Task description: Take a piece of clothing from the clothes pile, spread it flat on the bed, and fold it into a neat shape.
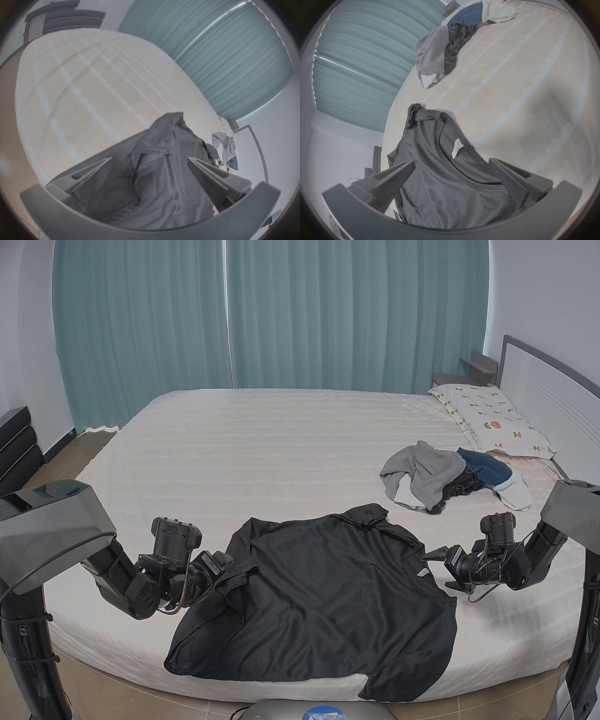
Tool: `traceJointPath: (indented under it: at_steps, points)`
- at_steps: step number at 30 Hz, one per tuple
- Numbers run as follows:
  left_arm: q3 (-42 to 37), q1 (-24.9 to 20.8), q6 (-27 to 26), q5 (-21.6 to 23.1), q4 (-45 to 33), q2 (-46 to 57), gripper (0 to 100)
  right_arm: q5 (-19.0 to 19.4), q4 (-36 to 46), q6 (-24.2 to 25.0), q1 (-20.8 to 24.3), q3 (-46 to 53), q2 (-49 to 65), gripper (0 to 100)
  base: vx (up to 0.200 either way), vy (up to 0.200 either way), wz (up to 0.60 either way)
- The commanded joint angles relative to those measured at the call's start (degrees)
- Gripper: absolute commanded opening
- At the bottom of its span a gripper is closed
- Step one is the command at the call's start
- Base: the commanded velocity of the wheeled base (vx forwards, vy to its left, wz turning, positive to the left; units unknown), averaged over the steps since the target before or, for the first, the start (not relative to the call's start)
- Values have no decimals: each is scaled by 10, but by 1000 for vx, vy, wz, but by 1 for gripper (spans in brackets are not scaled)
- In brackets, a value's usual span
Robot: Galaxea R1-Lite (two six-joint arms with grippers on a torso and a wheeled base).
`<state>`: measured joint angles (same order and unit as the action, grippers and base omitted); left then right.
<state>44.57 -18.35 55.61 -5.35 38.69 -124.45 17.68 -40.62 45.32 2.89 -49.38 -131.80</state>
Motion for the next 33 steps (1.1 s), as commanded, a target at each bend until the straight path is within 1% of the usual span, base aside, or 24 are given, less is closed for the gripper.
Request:
traceJointPath:
  at_steps: [1, 3, 5, 6, 7, 8, 11, 14, 17, 18, 20, 22, 30, 33]
  points:
    - [71, -26, -23, -27, -28, -6, 100, 0, -2, 0, 5, 1, -6, 100, 0, 0, 0]
    - [109, -33, -31, -34, -59, -14, 100, 0, -2, 0, 5, 1, -7, 100, 0, 0, 0]
    - [115, -34, -32, -34, -64, -16, 100, 0, -2, 0, 5, 1, -7, 100, 0, 0, 0]
    - [171, -43, -39, -38, -115, -38, 100, 0, -2, -1, 5, 1, -8, 100, 0, 0, 0]
    - [171, -43, -39, -38, -115, -38, 100, 0, -2, -1, 5, 1, -8, 100, 0, 0, 0]
    - [204, -50, -40, -43, -132, -62, 100, -1, -2, -1, 5, 1, -10, 100, 0, 0, 0]
    - [238, -56, -40, -74, -131, -101, 100, -2, -2, -3, 6, 1, -12, 100, 0, 0, 0]
    - [271, -64, -45, -89, -131, -139, 100, -2, -2, -4, 9, 2, -12, 100, 0, 0, 0]
    - [291, -67, -53, -100, -134, -154, 100, -2, -2, -5, 9, 2, -12, 100, 0, 0, 0]
    - [313, -69, -60, -116, -135, -166, 100, -3, -2, -5, 9, 3, -13, 100, 0, 0, 0]
    - [319, -69, -62, -121, -136, -171, 100, -3, -2, -5, 9, 3, -13, 100, 0, 0, 0]
    - [332, -69, -72, -139, -137, -190, 100, -3, -2, -5, 9, 2, -14, 100, 0, 0, 0]
    - [342, -68, -108, -178, -132, -208, 100, -4, -2, -6, 9, 2, -15, 100, 0, 0, 0]
    - [341, -68, -109, -181, -134, -208, 100, -4, -2, -6, 9, 2, -15, 100, 0, 0, 0]
